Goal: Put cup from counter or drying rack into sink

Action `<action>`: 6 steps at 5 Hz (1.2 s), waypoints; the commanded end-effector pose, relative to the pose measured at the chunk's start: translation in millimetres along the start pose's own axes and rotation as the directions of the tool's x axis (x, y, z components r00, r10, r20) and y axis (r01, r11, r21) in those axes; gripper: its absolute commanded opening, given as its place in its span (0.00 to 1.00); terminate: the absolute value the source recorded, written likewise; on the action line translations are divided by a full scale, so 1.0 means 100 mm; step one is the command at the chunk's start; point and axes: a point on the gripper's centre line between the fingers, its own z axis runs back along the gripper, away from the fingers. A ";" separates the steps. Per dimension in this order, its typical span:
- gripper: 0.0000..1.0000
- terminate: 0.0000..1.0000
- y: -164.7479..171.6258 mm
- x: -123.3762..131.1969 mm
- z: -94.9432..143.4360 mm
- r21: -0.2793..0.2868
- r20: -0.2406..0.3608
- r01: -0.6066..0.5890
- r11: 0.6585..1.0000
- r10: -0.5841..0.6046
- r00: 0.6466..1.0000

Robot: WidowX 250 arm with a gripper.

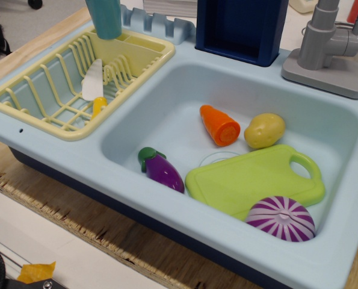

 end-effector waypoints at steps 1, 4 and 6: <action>1.00 0.00 -0.04 0.18 0.01 0.004 0.018 0.037 0.999 -0.037 0.999; 1.00 0.00 -0.02 0.24 -0.30 -0.058 -0.006 0.037 0.998 -0.037 0.999; 0.00 0.00 -0.07 0.11 -0.40 -0.107 -0.042 -0.034 0.994 0.029 0.999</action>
